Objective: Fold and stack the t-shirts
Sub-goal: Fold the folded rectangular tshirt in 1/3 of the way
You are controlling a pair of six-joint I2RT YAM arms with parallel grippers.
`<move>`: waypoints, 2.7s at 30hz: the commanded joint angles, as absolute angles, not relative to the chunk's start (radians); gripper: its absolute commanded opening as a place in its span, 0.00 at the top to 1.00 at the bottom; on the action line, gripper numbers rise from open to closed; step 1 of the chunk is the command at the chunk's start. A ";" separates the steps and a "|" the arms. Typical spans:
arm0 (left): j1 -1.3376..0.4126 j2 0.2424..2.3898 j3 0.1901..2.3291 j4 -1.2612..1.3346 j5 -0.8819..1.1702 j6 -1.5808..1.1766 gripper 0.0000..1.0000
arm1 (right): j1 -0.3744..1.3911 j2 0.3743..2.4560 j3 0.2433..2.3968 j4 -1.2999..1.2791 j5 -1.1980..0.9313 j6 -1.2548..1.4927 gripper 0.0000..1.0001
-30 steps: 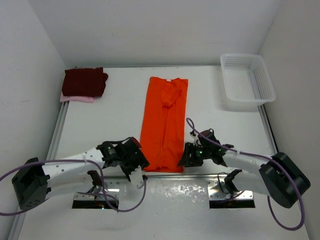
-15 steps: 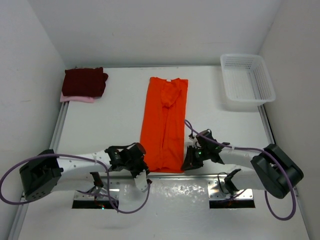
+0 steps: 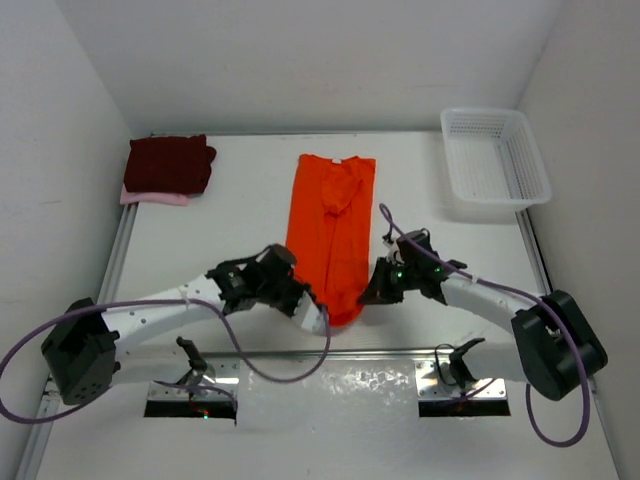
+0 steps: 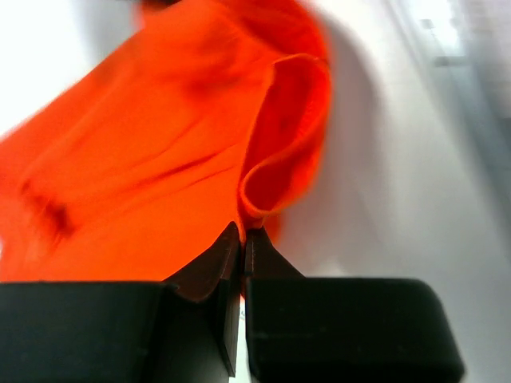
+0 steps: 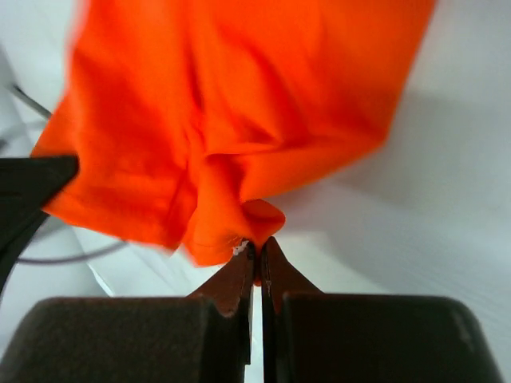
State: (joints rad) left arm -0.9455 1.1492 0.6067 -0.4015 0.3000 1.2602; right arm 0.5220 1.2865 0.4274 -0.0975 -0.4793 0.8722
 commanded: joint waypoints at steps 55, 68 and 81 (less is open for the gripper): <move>-0.350 1.867 1.447 -0.593 0.437 1.248 0.53 | 0.192 1.845 1.336 -0.344 -0.302 0.394 0.91; -0.408 2.014 1.545 -0.552 0.587 0.893 0.67 | 0.233 2.095 1.370 -0.097 -0.466 0.557 1.00; -0.288 2.143 1.581 -0.281 0.335 0.579 0.73 | 0.181 2.160 1.368 -0.072 -0.460 0.563 1.00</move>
